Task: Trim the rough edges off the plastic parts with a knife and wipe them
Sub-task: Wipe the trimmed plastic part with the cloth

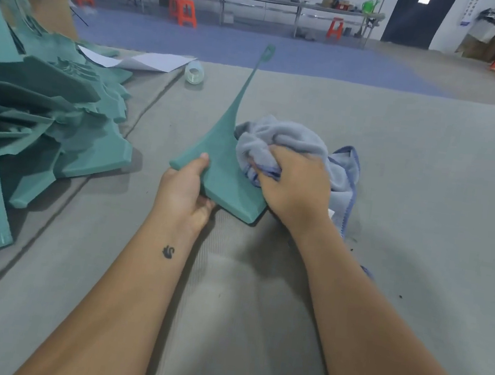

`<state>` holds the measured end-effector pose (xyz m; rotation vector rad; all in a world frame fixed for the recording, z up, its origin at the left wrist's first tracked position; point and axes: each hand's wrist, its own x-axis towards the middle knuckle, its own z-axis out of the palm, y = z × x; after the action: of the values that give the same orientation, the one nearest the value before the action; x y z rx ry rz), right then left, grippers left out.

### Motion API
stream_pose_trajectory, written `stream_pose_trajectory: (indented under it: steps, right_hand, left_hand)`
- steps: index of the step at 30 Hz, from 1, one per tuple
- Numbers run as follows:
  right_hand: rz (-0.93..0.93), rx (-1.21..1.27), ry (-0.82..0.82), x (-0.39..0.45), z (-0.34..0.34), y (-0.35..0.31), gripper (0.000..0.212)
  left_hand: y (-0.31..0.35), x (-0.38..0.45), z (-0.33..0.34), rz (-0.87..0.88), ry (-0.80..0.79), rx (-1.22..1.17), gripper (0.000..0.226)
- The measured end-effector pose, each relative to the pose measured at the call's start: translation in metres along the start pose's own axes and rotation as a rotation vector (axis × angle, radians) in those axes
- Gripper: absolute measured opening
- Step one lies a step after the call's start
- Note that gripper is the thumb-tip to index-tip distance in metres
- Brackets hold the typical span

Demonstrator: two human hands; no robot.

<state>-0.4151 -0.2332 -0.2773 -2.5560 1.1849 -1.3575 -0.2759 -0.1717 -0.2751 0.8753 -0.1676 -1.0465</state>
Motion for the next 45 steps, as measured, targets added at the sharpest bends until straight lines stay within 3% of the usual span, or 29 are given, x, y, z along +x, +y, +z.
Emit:
stream_pose_trajectory:
  steps: [3, 6, 9, 11, 14, 16, 21, 26, 29, 32, 36, 40, 43, 45]
  right_hand:
    - [0.336, 0.089, 0.095, 0.004, -0.001, 0.01, 0.017]
    - [0.678, 0.648, 0.329, 0.012, -0.016, 0.008, 0.029]
    - [0.588, 0.951, 0.366, 0.017, -0.028, -0.005, 0.029]
    - [0.468, 0.923, 0.213, 0.016, -0.023, -0.023, 0.026]
    - [0.277, 0.837, -0.143, 0.007, 0.0, -0.048, 0.017]
    - [0.194, 0.665, -0.201, 0.005, 0.012, -0.048, 0.028]
    - [0.177, 0.334, -0.122, 0.017, 0.013, -0.019, 0.046]
    - [0.14, 0.101, -0.006, 0.027, 0.001, -0.01, 0.045]
    - [0.29, 0.093, 0.056, 0.033, -0.008, 0.002, 0.049]
    - [0.508, 0.069, 0.017, 0.036, -0.02, 0.025, 0.057]
    - [0.793, 0.138, 0.027, 0.024, -0.043, 0.062, 0.053]
    - [0.838, 0.18, 0.207, 0.016, -0.052, 0.072, 0.038]
    - [0.8, 0.096, 0.378, 0.021, -0.043, 0.06, 0.038]
    - [0.787, 0.187, 0.437, 0.021, -0.038, 0.051, 0.036]
  left_hand:
    - [0.008, -0.001, -0.003, 0.06, 0.067, 0.074, 0.008]
    - [0.014, -0.004, -0.006, 0.24, 0.107, 0.341, 0.01]
    - [0.01, -0.009, -0.001, 0.38, 0.081, 0.593, 0.013]
    - [0.007, -0.011, 0.003, 0.487, 0.045, 0.73, 0.016]
    - [0.008, -0.014, 0.002, 0.564, -0.045, 0.806, 0.014]
    - [0.011, -0.015, 0.0, 0.533, -0.119, 0.745, 0.011]
    - [0.018, -0.019, 0.003, 0.56, -0.238, 0.786, 0.009]
    - [0.02, -0.023, 0.01, 0.673, -0.357, 1.02, 0.011]
    - [0.017, -0.03, 0.018, 0.709, -0.409, 1.086, 0.012]
    - [0.012, -0.035, 0.026, 0.748, -0.454, 1.157, 0.012]
    - [0.003, -0.04, 0.031, 0.773, -0.45, 1.257, 0.014]
    - [0.002, -0.04, 0.028, 0.694, -0.389, 1.152, 0.009]
    - [0.01, -0.033, 0.019, 0.604, -0.299, 1.01, 0.011]
    - [0.015, -0.025, 0.011, 0.517, -0.23, 0.895, 0.012]
